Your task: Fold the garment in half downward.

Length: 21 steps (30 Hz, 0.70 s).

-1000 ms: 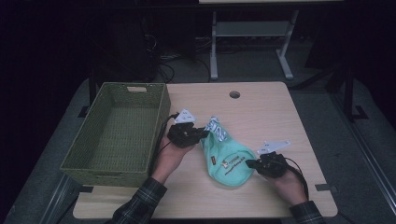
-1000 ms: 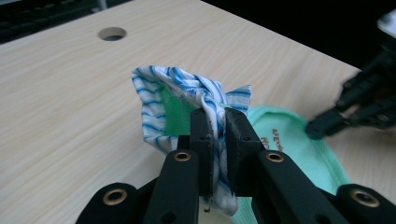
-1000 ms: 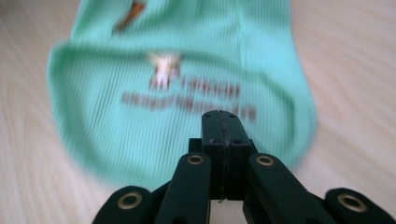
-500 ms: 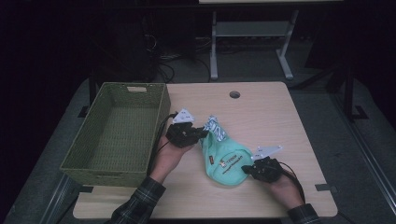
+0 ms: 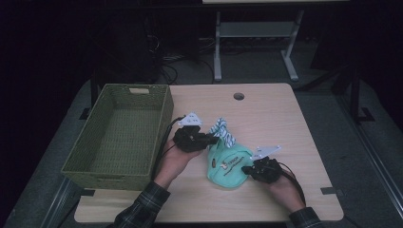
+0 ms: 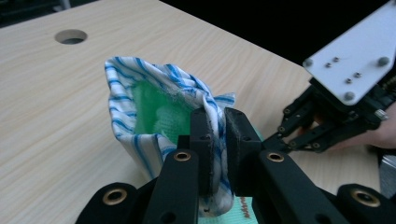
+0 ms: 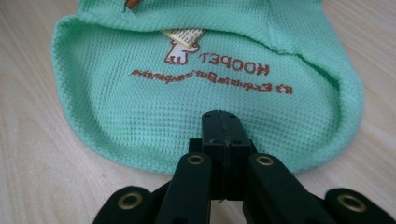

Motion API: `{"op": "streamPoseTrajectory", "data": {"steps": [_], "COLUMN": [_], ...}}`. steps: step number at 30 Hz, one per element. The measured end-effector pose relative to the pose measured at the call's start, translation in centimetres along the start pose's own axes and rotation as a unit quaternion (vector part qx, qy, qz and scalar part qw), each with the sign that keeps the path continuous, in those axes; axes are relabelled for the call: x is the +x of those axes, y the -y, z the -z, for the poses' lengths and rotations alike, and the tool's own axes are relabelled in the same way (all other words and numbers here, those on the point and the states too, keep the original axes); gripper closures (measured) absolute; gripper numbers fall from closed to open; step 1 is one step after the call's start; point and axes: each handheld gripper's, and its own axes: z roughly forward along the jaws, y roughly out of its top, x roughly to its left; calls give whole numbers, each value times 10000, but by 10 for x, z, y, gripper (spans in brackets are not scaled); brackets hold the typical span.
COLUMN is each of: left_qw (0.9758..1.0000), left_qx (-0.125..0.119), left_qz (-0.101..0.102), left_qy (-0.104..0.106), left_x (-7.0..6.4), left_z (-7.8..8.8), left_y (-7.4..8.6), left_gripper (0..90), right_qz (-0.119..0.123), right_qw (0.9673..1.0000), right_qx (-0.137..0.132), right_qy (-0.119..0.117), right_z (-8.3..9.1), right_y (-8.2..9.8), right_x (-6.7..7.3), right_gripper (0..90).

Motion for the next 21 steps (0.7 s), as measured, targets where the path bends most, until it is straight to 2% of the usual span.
{"op": "streamPoseTrajectory", "data": {"steps": [6, 13, 17, 21], "left_qw": [9996, 9986, 9976, 9965], "left_qx": [182, 407, 535, 653], "left_qz": [-172, -243, -300, -353], "left_qy": [110, 252, 307, 382], "left_x": [-9, -18, -23, -29], "left_z": [-9, -22, -28, -35], "left_y": [2, 7, 11, 17], "left_gripper": [821, 820, 820, 818], "right_qz": [38, 11, -8, -144], "right_qw": [10000, 10000, 10000, 9997], "right_qx": [-6, -25, -80, -169], "right_qy": [-13, -70, -19, 47], "right_z": [0, 1, 5, 11], "right_y": [0, 1, 3, 5], "right_x": [-1, -3, -5, -10], "right_gripper": [897, 896, 896, 896]}}
